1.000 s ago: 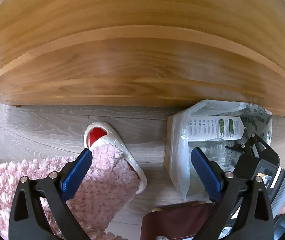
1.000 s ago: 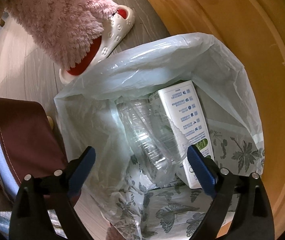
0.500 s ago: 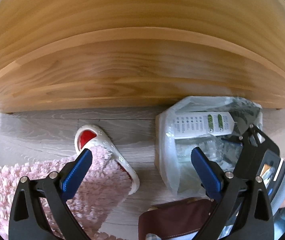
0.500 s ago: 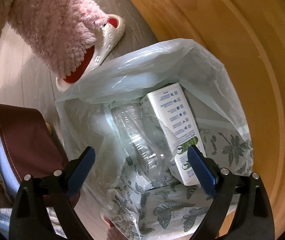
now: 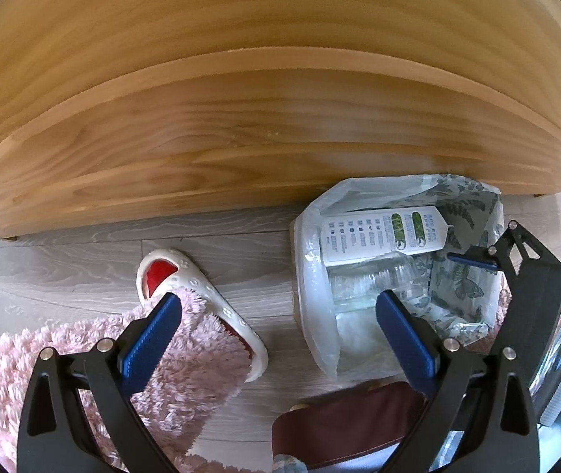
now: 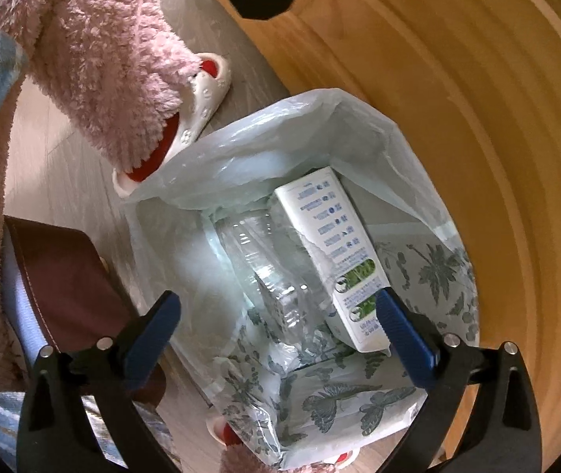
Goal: Collect trash
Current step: 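Open the right tool to release the clamshell box into the bag, then raise both tools from the bag back toward the trash pile on the bed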
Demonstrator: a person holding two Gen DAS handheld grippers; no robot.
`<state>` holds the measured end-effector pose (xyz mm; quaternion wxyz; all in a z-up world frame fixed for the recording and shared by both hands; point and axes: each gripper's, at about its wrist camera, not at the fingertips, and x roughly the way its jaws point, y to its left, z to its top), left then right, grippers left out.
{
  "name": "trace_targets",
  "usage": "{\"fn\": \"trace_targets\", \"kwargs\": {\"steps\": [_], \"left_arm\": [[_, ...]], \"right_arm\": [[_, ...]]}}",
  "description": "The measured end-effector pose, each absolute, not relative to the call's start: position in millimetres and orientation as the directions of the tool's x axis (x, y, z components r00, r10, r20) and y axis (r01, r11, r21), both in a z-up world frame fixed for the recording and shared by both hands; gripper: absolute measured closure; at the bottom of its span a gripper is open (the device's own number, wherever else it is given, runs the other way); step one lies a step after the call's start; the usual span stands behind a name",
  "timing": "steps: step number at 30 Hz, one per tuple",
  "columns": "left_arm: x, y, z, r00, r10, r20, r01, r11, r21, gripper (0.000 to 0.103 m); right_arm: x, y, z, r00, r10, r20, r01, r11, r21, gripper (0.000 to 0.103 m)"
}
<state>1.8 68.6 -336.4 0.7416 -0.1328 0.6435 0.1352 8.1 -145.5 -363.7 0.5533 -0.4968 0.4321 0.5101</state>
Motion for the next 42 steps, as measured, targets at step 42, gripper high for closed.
{"fn": "trace_targets", "kwargs": {"steps": [42], "left_arm": [[1, 63, -279, 0.411, 0.061, -0.91, -0.373, 0.922, -0.107, 0.007]], "right_arm": [[13, -212, -240, 0.337, 0.33, -0.882, -0.937, 0.205, -0.282, 0.008]]}}
